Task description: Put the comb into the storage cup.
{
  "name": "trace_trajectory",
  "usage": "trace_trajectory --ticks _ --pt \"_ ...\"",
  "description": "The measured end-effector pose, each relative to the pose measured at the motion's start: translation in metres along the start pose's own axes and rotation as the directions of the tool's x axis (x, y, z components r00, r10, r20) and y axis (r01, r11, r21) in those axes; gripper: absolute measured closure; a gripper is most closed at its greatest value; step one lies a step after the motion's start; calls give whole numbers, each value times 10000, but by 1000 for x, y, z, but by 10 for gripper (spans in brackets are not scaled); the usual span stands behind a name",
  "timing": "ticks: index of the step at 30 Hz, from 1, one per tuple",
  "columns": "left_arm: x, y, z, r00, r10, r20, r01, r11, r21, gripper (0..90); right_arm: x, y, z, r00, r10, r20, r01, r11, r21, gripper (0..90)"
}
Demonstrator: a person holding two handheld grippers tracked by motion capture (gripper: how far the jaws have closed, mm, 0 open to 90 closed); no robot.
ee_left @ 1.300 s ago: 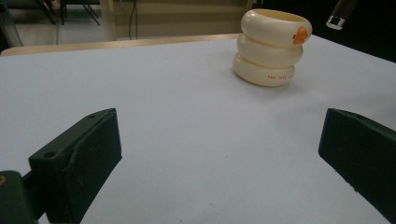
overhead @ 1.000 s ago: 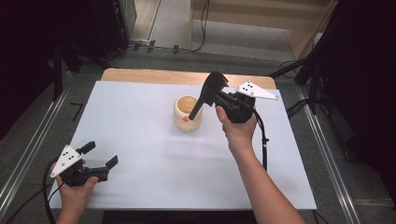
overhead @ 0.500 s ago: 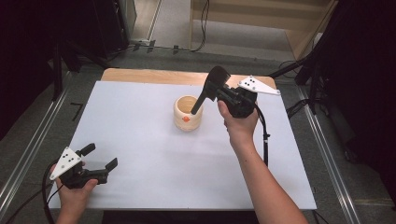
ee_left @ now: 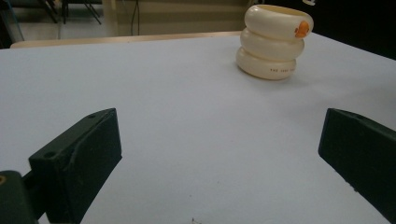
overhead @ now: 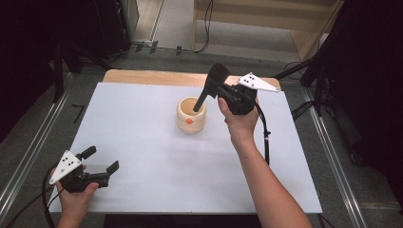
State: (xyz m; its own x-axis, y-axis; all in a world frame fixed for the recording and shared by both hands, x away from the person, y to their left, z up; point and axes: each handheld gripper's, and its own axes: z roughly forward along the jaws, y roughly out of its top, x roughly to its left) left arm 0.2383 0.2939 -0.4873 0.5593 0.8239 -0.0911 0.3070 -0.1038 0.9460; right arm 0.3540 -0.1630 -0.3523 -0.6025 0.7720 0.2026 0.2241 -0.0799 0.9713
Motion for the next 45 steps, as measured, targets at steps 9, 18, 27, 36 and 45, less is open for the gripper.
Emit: trace_trajectory --ticks 9,18,27,36,45 --pt "1 0 0 10000 -69 -13 69 10000 -41 0 -6 -4 11 9998 20 218 -22 10000 96 845" --pt "0 0 0 10000 -57 13 58 10000 -48 0 -4 -3 23 9996 -143 228 139 9998 170 845" --pt "0 0 0 10000 -11 18 12 10000 -43 0 -4 -9 32 9994 -262 241 252 9989 388 845" --pt "0 0 -1 10000 15 76 -15 10000 -56 0 -3 -16 38 9988 -426 256 410 9972 628 845" --pt "0 0 -1 10000 7 75 -6 10000 -49 0 -1 -25 48 9988 -447 222 424 9945 956 845"
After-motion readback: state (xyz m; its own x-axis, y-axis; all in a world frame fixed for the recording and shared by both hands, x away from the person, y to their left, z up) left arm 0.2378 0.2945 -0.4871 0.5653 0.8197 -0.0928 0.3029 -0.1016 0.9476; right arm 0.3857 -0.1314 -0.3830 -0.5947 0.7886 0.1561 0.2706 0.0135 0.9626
